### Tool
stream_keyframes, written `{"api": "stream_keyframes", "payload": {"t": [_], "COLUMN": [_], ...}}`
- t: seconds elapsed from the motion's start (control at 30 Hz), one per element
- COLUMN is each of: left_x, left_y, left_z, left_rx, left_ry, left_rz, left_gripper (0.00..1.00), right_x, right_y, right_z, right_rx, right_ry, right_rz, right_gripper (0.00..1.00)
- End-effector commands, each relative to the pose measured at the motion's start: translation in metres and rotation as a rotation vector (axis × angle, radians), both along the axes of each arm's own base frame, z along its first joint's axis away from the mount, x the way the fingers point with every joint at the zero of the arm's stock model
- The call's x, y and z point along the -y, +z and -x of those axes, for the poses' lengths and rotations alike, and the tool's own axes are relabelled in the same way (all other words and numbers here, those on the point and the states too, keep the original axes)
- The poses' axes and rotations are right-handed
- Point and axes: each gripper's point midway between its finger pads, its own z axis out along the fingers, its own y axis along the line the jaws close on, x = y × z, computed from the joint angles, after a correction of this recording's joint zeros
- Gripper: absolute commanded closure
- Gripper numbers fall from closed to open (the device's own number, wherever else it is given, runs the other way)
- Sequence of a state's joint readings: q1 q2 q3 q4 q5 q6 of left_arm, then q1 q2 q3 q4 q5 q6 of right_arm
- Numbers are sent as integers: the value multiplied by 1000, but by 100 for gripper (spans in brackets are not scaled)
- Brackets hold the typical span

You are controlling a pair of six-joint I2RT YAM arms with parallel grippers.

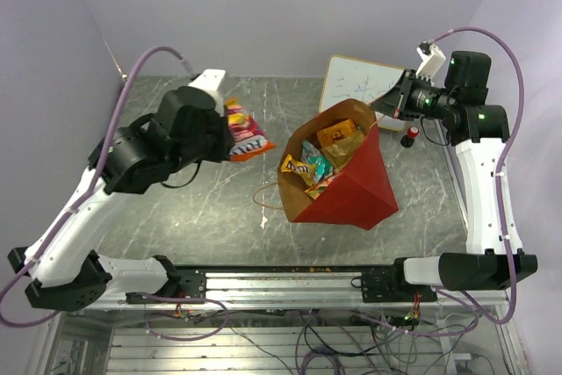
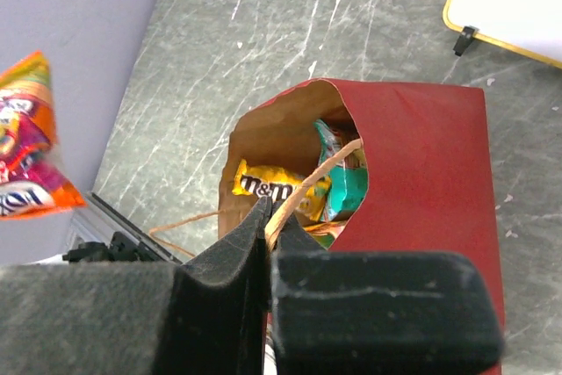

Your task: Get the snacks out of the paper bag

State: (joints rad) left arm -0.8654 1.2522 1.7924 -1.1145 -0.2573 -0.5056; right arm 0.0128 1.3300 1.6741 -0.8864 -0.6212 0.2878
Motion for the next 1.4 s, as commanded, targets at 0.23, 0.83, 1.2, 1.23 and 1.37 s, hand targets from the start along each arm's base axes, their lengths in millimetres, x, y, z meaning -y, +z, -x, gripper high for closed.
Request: {"api": "stream_keyframes", "payload": {"t": [0.23,0.83,1.2,1.23,1.37], "left_x": [-96,-202,-234,-232,-213], "left_y": [-68,-155,-237,-247,-301], "left_z": [-48,-203,-281,-281,-261], "left_rx": [-115,-145,-208,-224,-387], "left_ry": [512,1059,1221,1227,1229], "left_rz": [-201,-84,273,289,348], "left_gripper": [93,93,93,93,72], "right_x": [-31,-40,-31,-29,-20], "right_y": [11,24,41,44,48], "right_z": [26,35,13,11,4], "right_rx": [5,49,57,71,121], "right_ry": [95,35,-54,-62,-90], "right_rz": [-80,-62,-63,-63,-23], "right_gripper": [100,100,100,100,100]}}
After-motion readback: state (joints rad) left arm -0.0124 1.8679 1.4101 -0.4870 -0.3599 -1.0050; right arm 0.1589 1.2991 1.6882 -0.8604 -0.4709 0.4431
